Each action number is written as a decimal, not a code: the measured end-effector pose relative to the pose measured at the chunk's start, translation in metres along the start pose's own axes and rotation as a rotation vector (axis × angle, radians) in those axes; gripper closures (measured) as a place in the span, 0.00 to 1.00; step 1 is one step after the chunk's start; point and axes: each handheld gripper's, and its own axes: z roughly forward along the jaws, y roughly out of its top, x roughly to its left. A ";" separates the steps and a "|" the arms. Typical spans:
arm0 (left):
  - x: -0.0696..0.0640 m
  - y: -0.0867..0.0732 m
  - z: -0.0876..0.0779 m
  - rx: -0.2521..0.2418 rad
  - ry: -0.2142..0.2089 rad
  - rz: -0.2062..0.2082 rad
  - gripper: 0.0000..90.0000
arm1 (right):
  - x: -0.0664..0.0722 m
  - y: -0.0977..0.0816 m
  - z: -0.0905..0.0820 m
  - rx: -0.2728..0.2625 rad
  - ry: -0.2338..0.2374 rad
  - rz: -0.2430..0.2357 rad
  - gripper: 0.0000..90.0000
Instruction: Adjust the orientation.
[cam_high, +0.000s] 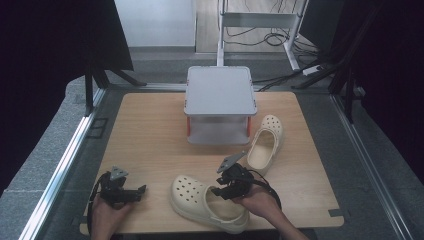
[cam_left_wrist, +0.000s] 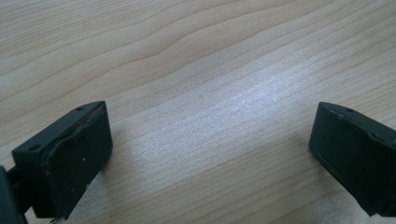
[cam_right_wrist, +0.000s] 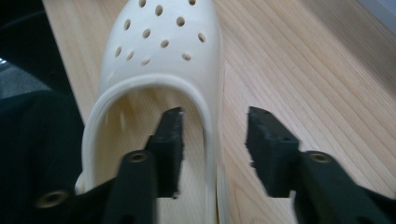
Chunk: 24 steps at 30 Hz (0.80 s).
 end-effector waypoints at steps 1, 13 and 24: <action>0.000 0.000 0.000 0.000 0.000 0.000 0.00 | -0.001 0.000 -0.002 0.001 0.003 0.001 0.54; -0.001 0.000 0.000 -0.001 0.004 -0.003 0.00 | -0.029 -0.008 -0.038 -0.026 -0.071 0.061 0.31; -0.001 0.000 0.000 -0.001 0.004 -0.003 0.00 | -0.070 -0.021 -0.045 -0.041 -0.191 0.153 0.26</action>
